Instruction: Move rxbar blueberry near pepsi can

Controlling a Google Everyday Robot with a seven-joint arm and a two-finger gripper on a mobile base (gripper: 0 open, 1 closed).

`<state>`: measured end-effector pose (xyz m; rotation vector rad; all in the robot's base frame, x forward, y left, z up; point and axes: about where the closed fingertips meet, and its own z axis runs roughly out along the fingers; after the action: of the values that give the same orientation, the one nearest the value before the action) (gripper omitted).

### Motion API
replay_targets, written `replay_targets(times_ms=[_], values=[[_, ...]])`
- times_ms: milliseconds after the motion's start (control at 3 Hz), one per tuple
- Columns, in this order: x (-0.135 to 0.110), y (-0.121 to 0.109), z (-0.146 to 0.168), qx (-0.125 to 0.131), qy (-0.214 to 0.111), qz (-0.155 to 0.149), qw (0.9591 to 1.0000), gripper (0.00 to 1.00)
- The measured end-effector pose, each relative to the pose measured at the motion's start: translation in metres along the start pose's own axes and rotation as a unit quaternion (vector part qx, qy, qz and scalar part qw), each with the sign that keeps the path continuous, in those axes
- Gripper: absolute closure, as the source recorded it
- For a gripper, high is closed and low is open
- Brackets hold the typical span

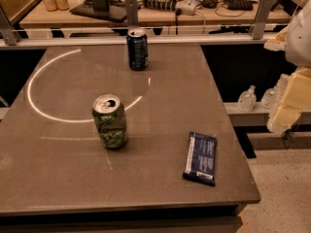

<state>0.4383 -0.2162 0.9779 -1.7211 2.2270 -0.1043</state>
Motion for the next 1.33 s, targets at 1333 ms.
replay_targets(times_ms=[1333], values=[[-0.023,0.045,0.002,-0.098,-0.018,-0.245,0.9645,0.0]])
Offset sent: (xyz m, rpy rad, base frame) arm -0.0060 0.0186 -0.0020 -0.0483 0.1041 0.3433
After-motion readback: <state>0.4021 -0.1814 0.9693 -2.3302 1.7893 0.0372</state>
